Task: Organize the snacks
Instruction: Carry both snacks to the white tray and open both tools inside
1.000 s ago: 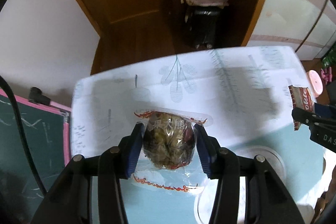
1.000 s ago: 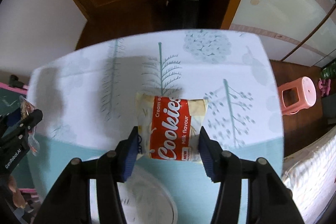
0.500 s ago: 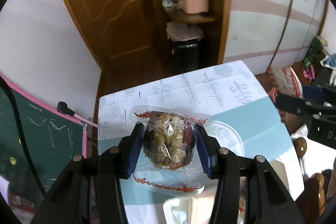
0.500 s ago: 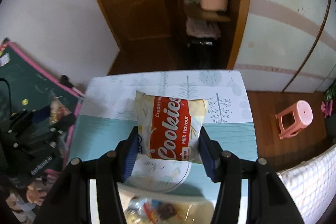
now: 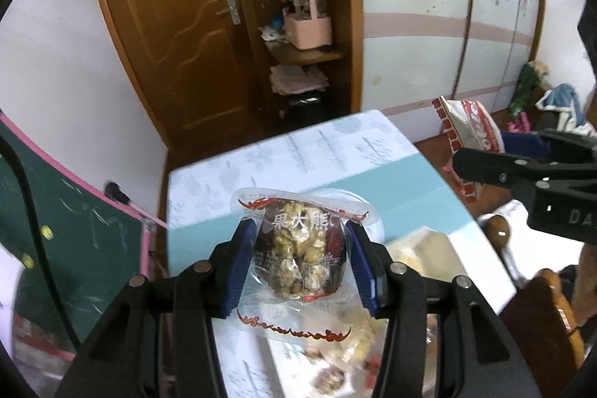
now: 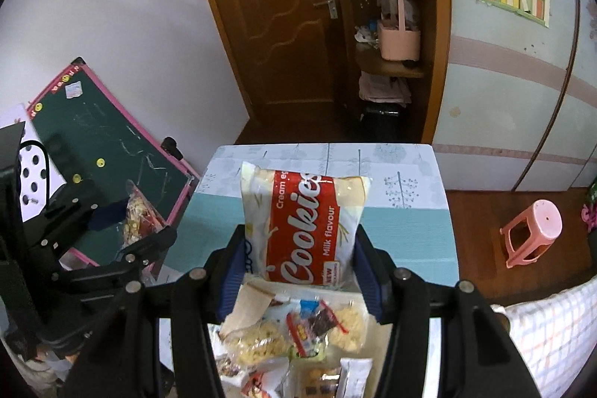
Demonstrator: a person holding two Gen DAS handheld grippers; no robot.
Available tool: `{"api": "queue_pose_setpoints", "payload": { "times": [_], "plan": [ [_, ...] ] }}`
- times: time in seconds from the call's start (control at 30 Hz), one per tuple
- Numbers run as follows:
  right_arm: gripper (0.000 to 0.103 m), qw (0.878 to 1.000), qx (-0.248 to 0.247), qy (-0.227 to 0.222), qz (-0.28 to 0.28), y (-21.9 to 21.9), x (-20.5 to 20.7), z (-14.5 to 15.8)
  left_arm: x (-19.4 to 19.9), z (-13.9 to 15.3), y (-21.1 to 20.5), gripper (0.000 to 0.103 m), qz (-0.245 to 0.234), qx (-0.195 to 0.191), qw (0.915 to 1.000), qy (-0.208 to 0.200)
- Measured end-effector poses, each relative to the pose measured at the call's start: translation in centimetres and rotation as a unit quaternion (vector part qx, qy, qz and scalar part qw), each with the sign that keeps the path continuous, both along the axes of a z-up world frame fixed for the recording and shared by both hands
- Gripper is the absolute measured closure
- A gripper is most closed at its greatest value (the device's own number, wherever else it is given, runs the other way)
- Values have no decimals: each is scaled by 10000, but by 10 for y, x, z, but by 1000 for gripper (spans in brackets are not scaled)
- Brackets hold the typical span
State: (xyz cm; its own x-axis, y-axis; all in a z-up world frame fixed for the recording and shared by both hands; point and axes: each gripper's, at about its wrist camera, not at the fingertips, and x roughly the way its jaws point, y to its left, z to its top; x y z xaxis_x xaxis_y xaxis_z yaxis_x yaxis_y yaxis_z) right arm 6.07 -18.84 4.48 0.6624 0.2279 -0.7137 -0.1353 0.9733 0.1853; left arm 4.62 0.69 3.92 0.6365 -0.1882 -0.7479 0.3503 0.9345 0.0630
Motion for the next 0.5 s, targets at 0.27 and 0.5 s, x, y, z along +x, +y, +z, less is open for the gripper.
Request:
{"api": "queue_pose_setpoints", "payload": {
  "times": [0.27,0.5],
  "plan": [
    [49,9974,713,30,-100,-8,-56,-39,-40,-31,13,55,-36,-461,9989,12],
    [48,9964,735,308,-273,0,-80,-91,-52,-92,13,54,321,-612,9974,223]
  ]
}}
